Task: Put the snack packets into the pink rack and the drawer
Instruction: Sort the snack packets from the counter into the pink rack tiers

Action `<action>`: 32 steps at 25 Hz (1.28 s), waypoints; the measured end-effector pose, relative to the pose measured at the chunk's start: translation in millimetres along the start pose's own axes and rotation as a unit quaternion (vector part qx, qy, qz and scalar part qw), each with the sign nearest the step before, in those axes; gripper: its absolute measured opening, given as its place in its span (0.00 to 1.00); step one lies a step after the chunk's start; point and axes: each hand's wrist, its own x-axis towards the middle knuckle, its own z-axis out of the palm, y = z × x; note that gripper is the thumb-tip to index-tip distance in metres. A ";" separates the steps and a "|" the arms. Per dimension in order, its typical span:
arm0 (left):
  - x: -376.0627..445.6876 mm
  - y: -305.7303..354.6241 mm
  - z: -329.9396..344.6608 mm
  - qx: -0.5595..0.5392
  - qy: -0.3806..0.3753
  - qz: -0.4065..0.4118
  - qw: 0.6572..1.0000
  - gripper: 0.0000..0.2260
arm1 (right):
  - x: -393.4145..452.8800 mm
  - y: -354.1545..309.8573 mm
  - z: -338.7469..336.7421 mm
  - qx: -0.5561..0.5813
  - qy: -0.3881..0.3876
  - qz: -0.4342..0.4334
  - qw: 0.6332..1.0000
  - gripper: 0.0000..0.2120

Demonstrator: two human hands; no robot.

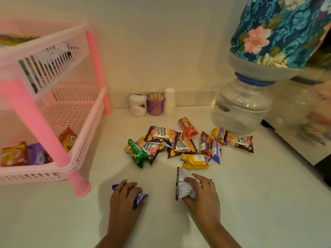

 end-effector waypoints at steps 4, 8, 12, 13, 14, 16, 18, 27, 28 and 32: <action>-22.6 -15.2 -26.5 -0.030 0.072 0.001 0.997 0.23 | 12.5 -40.5 18.7 0.057 -0.013 -0.058 0.997 0.23; -38.7 -30.2 -61.7 -0.009 0.140 -0.014 0.990 0.24 | 28.0 -87.6 40.9 0.072 -0.036 -0.118 0.990 0.23; -53.7 -49.9 -88.1 0.029 0.192 -0.048 0.980 0.11 | 53.1 -130.1 52.0 0.098 -0.056 -0.180 0.977 0.24; -55.8 -53.0 -96.2 0.036 0.202 -0.056 0.977 0.12 | 62.7 -140.7 52.2 0.109 -0.058 -0.186 0.975 0.23; -57.8 -56.8 -105.3 0.042 0.212 -0.059 0.975 0.14 | 72.7 -151.3 53.2 0.120 -0.056 -0.195 0.972 0.23; -57.5 -65.1 -128.6 0.057 0.243 -0.061 0.966 0.16 | 92.2 -174.9 54.2 0.138 -0.052 -0.214 0.966 0.22; -54.7 -75.8 -152.4 0.060 0.271 -0.068 0.958 0.11 | 112.4 -200.3 54.0 0.163 -0.056 -0.222 0.960 0.22; 8.2 -116.4 -224.5 0.063 0.292 -0.101 0.949 0.14 | 178.9 -312.5 62.6 0.154 -0.045 -0.353 0.922 0.15; 13.1 -120.2 -226.3 0.062 0.292 -0.101 0.949 0.15 | 181.3 -319.7 64.7 0.158 -0.042 -0.367 0.916 0.12; 27.2 -137.8 -225.5 0.065 0.275 -0.109 0.953 0.16 | 190.6 -335.7 78.1 0.214 -0.096 -0.353 0.906 0.08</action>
